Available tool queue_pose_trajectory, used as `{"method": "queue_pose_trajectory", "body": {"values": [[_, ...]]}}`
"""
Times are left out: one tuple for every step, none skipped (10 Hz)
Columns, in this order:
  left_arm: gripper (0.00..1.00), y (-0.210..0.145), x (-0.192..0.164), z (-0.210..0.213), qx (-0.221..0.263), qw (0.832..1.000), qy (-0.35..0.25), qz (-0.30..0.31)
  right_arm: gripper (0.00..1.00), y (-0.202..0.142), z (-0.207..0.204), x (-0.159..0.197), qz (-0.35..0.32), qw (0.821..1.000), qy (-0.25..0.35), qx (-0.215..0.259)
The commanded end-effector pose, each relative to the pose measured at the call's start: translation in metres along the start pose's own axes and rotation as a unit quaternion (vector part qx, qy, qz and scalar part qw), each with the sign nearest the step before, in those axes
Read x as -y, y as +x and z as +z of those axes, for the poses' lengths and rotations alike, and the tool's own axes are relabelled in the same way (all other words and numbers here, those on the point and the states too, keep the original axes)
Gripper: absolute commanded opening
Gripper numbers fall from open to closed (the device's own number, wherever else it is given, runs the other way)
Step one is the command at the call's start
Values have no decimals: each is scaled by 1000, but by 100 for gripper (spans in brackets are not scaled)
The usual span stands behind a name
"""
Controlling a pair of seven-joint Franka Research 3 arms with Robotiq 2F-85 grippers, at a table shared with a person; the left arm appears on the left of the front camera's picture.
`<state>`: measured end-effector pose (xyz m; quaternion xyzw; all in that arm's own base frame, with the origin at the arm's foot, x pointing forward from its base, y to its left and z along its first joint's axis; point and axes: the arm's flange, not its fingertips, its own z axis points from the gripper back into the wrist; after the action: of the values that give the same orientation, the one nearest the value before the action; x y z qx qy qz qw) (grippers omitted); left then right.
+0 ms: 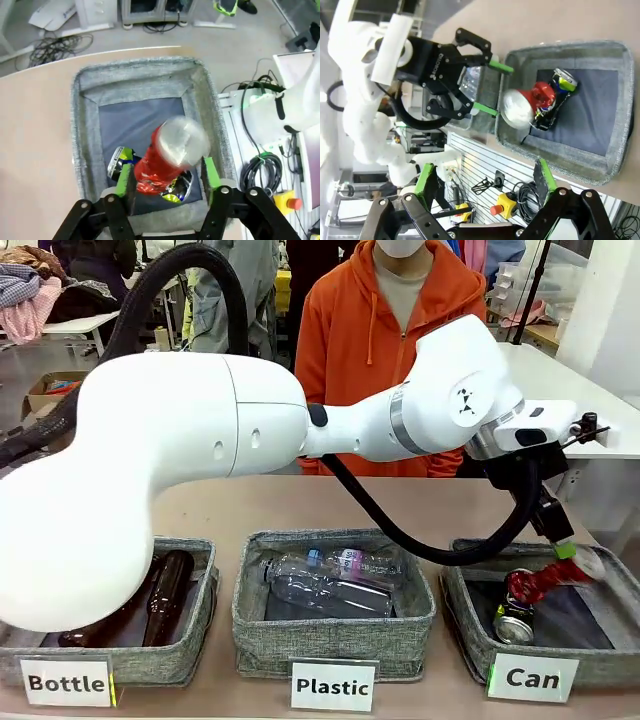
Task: Sort the can waste into the basket.
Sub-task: Pick up the can waste from the table and place it in the right Fabric basket.
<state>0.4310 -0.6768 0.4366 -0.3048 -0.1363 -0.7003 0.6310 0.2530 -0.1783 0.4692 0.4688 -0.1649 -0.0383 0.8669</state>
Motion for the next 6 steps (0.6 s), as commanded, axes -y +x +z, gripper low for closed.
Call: {"method": "queue_pose_trajectory", "body": {"values": [[100, 12, -9, 7, -11, 1000, 22, 9, 100, 4, 5, 2, 12, 1000, 0, 0], [100, 11, -5, 13, -15, 999, 28, 10, 100, 4, 5, 2, 12, 1000, 0, 0], [100, 5, -1, 22, -21, 999, 29, 15, 100, 4, 5, 2, 12, 1000, 0, 0], [90, -4, 0, 33, -44, 998, 38, 17, 100, 4, 5, 2, 12, 1000, 0, 0], [90, -18, 6, 49, -53, 998, 26, 24, 100, 0, 0, 0, 0, 1000, 0, 0], [90, -38, 17, 72, -68, 997, 5, 32, 100, 15, -11, -6, 7, 1000, -6, -23]]}}
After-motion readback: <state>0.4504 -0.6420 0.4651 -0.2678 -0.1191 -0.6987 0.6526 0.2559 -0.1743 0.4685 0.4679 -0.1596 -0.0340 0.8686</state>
